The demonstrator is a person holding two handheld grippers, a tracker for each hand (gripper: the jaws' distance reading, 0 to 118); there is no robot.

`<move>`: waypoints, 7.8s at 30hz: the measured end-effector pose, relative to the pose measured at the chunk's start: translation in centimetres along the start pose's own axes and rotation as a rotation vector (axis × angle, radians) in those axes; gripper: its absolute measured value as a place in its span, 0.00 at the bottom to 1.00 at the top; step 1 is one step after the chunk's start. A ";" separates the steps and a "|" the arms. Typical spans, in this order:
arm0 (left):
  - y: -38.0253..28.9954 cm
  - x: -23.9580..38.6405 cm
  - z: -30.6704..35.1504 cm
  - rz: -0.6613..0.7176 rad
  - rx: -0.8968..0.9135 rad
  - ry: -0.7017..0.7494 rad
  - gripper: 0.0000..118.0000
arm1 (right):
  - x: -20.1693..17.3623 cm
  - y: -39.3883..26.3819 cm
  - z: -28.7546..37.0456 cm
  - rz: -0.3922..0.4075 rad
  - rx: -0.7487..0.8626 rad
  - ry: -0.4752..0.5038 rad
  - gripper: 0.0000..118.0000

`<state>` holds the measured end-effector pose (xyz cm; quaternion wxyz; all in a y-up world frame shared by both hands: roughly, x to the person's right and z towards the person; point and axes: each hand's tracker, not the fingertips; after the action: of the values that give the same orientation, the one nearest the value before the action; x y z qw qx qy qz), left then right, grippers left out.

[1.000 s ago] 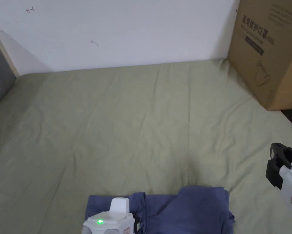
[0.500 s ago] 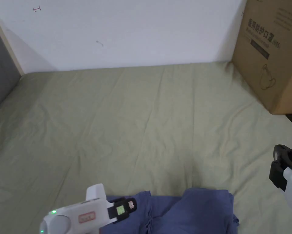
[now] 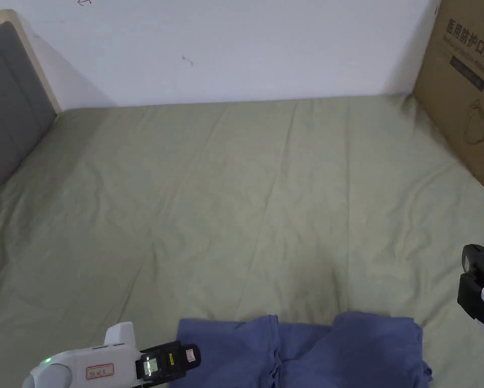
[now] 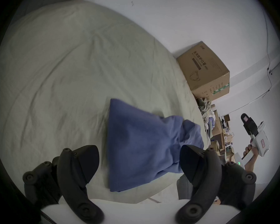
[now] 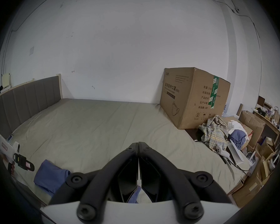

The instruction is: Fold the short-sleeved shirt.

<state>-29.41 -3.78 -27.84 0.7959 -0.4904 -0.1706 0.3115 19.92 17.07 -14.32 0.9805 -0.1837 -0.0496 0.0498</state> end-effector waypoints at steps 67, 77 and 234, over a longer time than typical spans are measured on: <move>-7.2 23.7 -12.2 -0.406 -0.123 0.305 0.08 | 5.2 -1.7 3.0 -0.059 0.016 -0.027 0.00; -6.9 24.7 -9.1 -0.327 -0.071 0.065 0.92 | 5.4 -2.3 2.6 -0.066 -0.004 -0.029 0.00; 4.3 4.7 4.4 -0.215 0.135 0.421 0.19 | -12.5 -8.9 -8.9 0.046 -0.150 0.273 0.00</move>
<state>-29.84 3.76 -29.78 0.8735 -0.4691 -0.0308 0.1267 9.31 4.25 -20.29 0.9603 -0.2624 0.0850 0.0427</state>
